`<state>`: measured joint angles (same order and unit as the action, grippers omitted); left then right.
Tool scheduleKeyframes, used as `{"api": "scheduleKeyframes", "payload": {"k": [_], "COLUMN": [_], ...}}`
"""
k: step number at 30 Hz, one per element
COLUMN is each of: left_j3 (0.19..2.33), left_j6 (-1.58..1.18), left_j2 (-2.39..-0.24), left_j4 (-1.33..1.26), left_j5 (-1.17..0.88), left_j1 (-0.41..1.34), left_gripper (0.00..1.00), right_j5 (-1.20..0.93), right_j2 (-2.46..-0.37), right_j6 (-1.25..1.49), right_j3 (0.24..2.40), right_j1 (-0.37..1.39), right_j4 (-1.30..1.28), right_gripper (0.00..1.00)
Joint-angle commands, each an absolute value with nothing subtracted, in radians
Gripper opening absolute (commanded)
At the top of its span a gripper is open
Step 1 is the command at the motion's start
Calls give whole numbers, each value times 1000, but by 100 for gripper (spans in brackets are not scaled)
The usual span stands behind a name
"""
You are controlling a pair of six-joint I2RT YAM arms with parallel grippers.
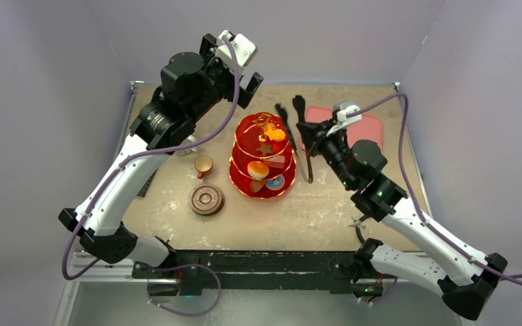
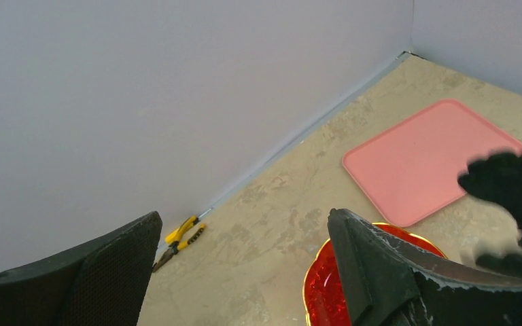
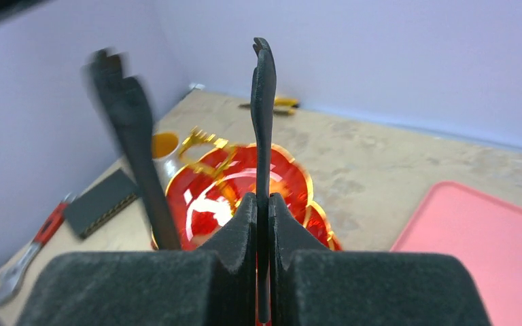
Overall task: Serve the afternoon tea
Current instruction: Pick up the clamp from the center of the board, then place the clamp on the tray.
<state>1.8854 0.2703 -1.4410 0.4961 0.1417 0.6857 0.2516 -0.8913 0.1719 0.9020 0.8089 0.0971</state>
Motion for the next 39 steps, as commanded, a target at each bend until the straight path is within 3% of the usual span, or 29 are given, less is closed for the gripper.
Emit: {"api": "scheduleKeyframes", "payload": {"k": [1, 9, 21, 23, 29, 37, 39], "left_j3": [1893, 1842, 1830, 1845, 1940, 1945, 1959], "left_j6": [242, 235, 314, 318, 330, 301, 299], "left_j2": [-1422, -1482, -1599, -1617, -1686, -1712, -1726], "left_j4": [544, 673, 715, 737, 847, 831, 824], "left_j5": [77, -116, -260, -298, -420, -467, -482], "left_j1": [676, 677, 669, 659, 618, 574, 572], "left_gripper": [92, 91, 81, 71, 26, 2, 0], "right_j5": [333, 135, 217, 230, 250, 297, 300], "right_j2": [-955, -1264, -1782, -1839, -1957, -2064, -2065], "right_j6": [243, 388, 417, 418, 433, 433, 442], "right_j3": [1000, 1012, 1229, 1275, 1385, 1449, 1429], "right_j1": [679, 210, 46, 31, -27, -37, -39], "right_j4": [114, 162, 172, 159, 136, 102, 116], "right_gripper": [0, 0, 0, 0, 0, 0, 1]}}
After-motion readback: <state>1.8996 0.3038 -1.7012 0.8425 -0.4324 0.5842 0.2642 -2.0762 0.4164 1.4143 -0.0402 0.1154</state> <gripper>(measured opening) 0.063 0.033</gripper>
